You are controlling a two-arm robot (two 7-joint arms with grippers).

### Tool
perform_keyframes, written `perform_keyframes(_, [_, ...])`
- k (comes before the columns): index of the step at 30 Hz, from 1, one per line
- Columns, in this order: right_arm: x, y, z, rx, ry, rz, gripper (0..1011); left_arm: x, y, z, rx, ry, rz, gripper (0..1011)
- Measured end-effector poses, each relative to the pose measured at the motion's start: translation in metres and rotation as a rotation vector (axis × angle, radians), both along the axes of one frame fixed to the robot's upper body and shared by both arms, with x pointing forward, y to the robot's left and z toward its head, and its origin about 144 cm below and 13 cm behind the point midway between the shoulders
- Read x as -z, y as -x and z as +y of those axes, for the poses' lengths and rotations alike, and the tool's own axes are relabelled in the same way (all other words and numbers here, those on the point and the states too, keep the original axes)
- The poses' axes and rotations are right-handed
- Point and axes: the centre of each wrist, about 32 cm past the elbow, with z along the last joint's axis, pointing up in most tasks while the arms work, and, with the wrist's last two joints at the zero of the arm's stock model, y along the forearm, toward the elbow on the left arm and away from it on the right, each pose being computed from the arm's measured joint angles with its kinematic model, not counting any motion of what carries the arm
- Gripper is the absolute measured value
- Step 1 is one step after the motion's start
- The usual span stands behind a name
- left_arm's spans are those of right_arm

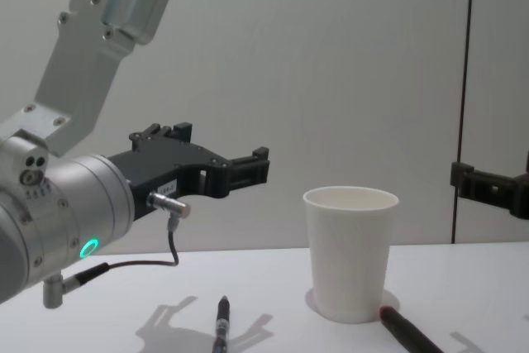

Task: Place the pen into the pen holder.

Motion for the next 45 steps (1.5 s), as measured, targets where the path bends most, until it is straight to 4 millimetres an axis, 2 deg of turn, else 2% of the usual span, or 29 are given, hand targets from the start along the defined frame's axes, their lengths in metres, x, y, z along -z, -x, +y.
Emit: perform_keyframes(45, [0.0000,0.0000,0.0000,0.000,0.000,0.000,1001,0.0000,0.0000,0.0000,0.000,0.000,0.000,1001])
